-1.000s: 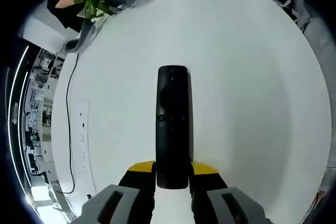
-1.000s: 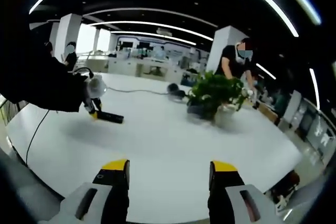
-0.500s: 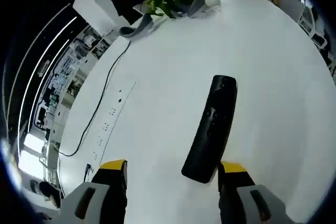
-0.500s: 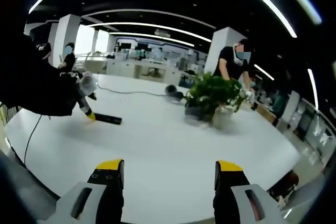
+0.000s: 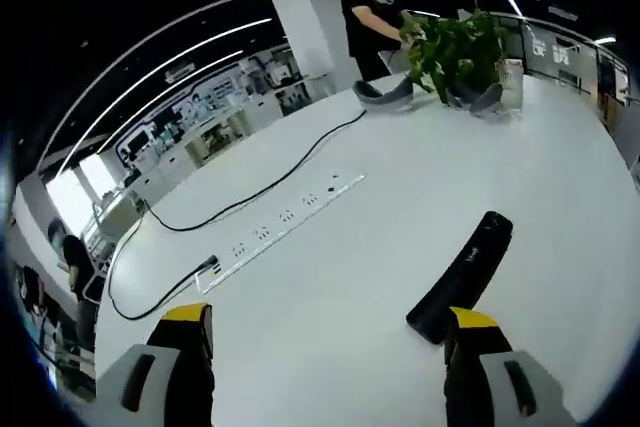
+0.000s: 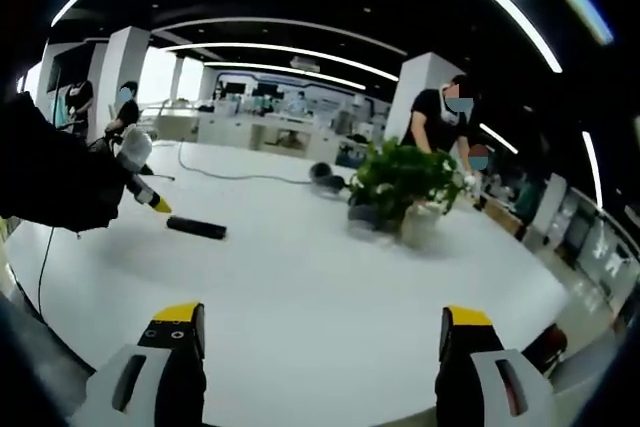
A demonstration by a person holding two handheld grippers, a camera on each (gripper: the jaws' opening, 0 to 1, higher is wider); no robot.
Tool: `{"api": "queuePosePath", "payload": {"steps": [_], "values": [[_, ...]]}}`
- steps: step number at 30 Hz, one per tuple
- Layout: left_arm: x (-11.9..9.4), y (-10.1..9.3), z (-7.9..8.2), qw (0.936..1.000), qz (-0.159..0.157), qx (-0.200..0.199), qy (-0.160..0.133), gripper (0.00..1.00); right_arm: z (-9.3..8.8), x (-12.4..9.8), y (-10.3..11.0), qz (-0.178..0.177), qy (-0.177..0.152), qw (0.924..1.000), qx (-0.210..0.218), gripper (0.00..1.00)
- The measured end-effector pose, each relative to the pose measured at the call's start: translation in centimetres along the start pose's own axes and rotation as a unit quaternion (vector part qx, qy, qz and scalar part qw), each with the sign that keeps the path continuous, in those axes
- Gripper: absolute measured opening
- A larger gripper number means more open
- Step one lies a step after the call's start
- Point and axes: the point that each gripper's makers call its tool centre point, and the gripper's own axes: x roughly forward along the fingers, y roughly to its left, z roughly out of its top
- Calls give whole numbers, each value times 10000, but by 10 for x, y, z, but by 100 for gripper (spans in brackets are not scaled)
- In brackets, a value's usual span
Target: Press the specified remote control buttons in sequence, fully releasing each button before pressing the next.
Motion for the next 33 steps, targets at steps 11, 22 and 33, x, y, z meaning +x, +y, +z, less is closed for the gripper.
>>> {"api": "queuePosePath", "payload": {"steps": [11, 22, 33], "values": [[-70, -5, -18, 9916, -134, -1193, -486, 100, 0, -3, 1, 56, -7, 9999, 153, 99], [-149, -25, -27, 9845, -77, -1434, -1004, 100, 3, -5, 4, 154, -86, 9996, 235, 99], [-223, -51, -32, 9735, -6, -1911, -1260, 100, 6, -6, 4, 186, -190, 9993, 246, 96]]}}
